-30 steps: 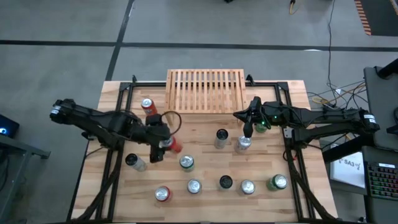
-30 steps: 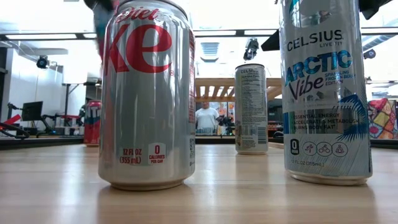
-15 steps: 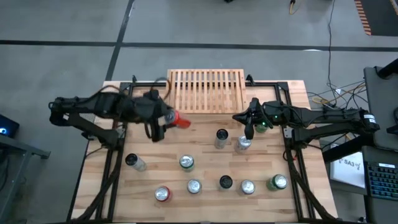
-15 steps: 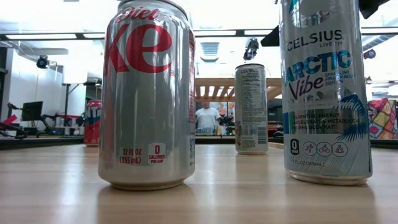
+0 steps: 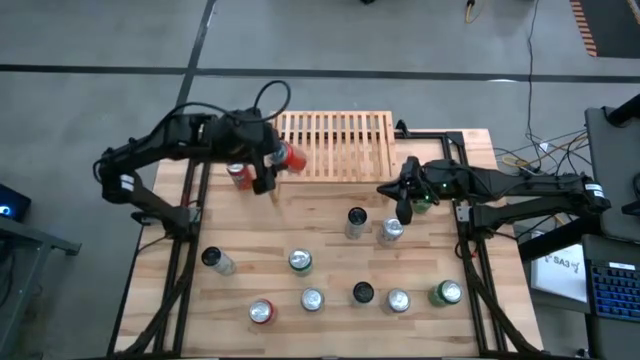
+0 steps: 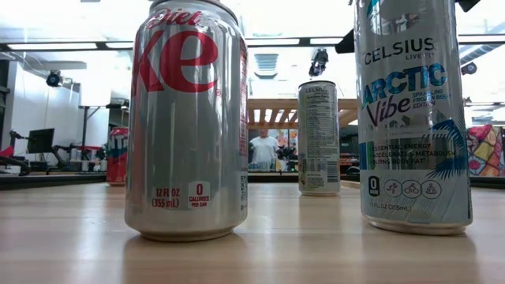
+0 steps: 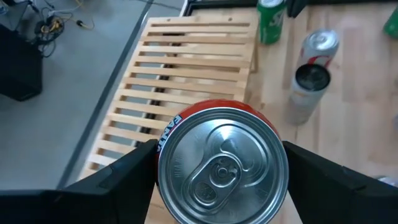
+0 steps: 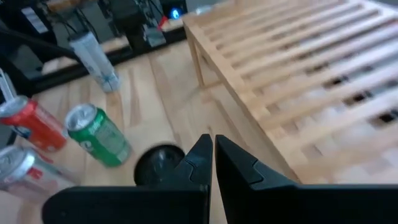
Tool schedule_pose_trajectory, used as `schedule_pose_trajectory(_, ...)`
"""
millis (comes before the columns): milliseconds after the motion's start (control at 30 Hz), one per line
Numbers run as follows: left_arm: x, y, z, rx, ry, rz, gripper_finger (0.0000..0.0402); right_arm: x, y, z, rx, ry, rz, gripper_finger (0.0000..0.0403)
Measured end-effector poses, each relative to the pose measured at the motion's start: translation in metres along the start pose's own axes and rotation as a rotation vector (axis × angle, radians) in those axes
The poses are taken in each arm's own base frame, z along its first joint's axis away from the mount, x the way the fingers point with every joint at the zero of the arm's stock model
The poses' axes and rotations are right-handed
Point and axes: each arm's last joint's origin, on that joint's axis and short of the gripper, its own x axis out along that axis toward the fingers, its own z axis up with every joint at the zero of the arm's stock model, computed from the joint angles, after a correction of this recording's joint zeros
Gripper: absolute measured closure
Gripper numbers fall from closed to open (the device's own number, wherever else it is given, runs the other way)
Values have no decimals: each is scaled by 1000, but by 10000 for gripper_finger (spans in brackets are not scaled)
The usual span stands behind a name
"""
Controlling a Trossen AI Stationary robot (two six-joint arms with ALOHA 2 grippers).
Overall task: Place canned beverage on shelf
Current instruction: Put the middle red soda can on the shelf
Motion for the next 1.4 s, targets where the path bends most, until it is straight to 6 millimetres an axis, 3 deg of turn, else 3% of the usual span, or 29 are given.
schedule_pose_trajectory(400,12,16,24,-4,139,11,115,-5,-2,-6,6,128,-38,394)
schedule_pose_trajectory(667,38,23,27,-38,215,16,115,-5,-3,-8,-16,147,-43,394)
schedule_pose_trajectory(1000,87,40,30,-78,271,-100,115,-5,-3,-9,-19,154,-44,394)
schedule_pose_trajectory(1400,120,62,28,-205,309,-62,115,-5,-3,-9,-18,159,-46,394)
